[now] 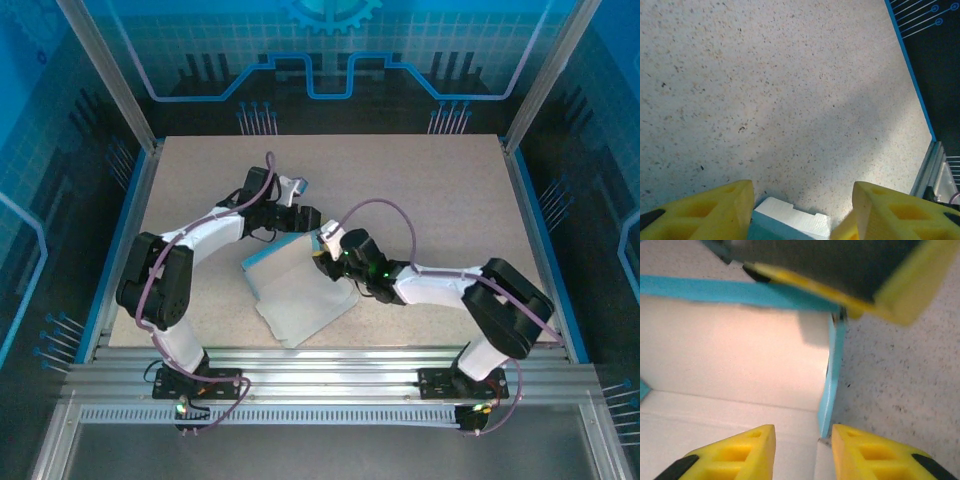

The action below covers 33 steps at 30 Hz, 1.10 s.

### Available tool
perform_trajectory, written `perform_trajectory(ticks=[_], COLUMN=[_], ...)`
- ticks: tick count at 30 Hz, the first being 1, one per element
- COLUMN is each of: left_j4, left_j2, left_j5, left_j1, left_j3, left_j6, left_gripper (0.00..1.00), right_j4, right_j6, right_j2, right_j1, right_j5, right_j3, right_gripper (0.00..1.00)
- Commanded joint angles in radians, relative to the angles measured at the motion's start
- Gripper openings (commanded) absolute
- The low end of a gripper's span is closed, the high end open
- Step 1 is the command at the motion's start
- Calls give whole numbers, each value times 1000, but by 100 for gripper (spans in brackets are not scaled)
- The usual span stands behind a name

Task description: Fold the paper box

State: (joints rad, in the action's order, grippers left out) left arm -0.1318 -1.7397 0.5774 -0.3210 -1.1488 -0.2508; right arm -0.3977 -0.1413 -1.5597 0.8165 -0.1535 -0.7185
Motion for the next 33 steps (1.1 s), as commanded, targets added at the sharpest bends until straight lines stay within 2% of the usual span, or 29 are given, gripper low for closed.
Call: perform_trajectory(ticks=[1, 3, 6, 9, 14, 16, 20, 25, 33], left_j4=[-125, -184, -309, -476, -685, -713, -726, -792, -897], left_j2=[57, 70, 78, 67, 14, 2, -20, -97, -197], left_j5=[-55, -60, -62, -76, -101, -141, -139, -207, -248], left_j1=[-2, -3, -4, -4, -6, -8, -25, -73, -114], left_j3=[-61, -89, -145, -223, -349, -376, -393, -461, -579], left_j6=[113, 158, 248, 356, 456, 457, 446, 447, 447], left_gripper=[59, 61, 77, 83, 83, 83, 81, 79, 67], right_j4=[-11, 0, -1, 3, 2, 22, 51, 54, 105], right_j6=[-113, -162, -247, -316, -398, -427, -482, -556, -593], right_j2=[90, 146, 241, 337, 446, 478, 535, 597, 692], right_j1=[-17, -20, -27, -52, -113, -139, -178, -224, -253], right_j5=[95, 122, 161, 217, 337, 378, 423, 440, 425], right_j3=[62, 96, 157, 216, 290, 306, 339, 391, 454], right_gripper=[42, 44, 51, 57, 69, 77, 100, 100, 100])
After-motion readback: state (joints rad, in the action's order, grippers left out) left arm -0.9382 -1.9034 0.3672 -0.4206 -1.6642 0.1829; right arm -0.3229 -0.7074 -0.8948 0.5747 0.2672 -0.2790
